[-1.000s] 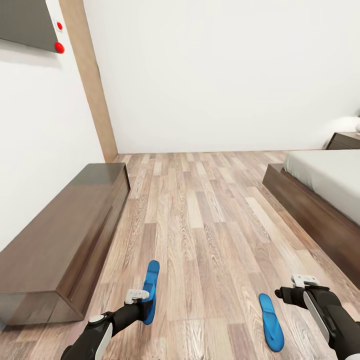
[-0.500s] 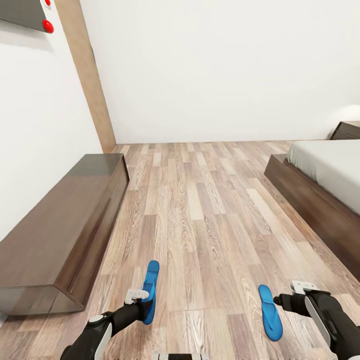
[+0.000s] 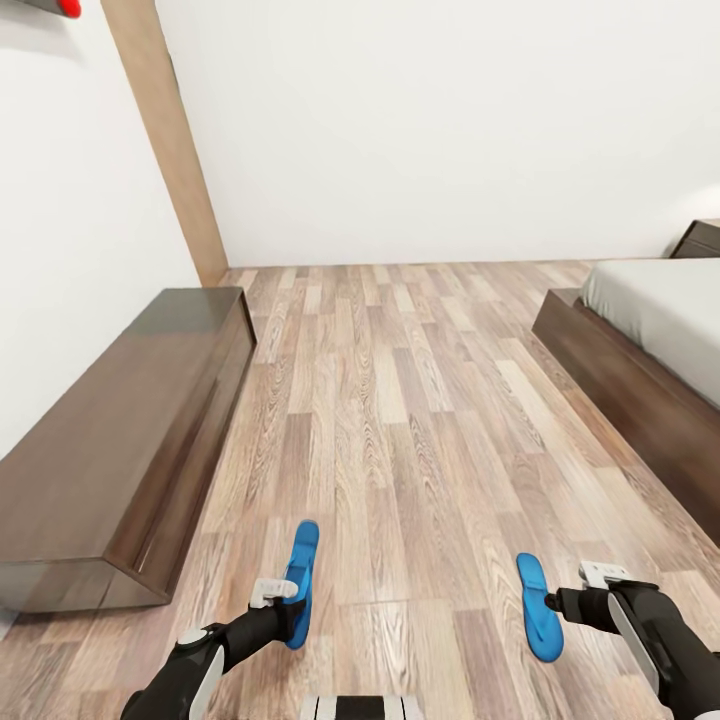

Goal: In the bedroom, move the book from the bed onto either nightstand, and place the two sandals side by side next to the bed.

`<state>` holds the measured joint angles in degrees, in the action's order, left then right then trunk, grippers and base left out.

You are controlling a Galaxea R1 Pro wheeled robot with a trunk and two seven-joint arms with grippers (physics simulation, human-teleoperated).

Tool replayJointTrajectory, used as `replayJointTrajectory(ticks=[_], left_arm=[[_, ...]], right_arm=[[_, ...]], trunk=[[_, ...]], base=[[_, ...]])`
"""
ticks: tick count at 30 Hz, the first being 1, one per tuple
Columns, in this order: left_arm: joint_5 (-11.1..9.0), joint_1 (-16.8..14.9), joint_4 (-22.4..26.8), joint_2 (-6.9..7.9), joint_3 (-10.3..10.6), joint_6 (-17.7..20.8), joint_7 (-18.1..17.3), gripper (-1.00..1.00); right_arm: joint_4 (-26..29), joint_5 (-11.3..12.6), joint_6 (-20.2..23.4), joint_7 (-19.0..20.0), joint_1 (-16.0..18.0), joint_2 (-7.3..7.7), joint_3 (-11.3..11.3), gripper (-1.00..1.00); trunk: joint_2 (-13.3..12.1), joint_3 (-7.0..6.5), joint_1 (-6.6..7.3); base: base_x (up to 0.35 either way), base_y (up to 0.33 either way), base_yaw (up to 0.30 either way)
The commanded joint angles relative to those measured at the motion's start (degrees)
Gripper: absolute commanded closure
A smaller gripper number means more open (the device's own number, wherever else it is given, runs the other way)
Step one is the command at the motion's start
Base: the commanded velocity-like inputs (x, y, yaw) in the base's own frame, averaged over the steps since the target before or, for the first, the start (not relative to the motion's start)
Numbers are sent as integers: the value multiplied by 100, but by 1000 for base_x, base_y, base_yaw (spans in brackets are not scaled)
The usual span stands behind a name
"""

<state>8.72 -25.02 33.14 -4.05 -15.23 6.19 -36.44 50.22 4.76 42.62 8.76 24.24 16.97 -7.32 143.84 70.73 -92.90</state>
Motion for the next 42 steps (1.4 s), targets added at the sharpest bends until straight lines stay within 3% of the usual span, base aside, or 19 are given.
replayJointTrajectory(ticks=[1,42], left_arm=[[51,-3,15,-9,-50,37,-56,100],[51,-3,16,-2,-55,40,-56,100]], right_arm=[[7,44,28,-5,2,0,-7,-100],[10,43,30,-13,2,-1,1,-100]], trunk=[[4,28,-1],[59,936,-107]], base=[[0,0,0],[0,0,0]])
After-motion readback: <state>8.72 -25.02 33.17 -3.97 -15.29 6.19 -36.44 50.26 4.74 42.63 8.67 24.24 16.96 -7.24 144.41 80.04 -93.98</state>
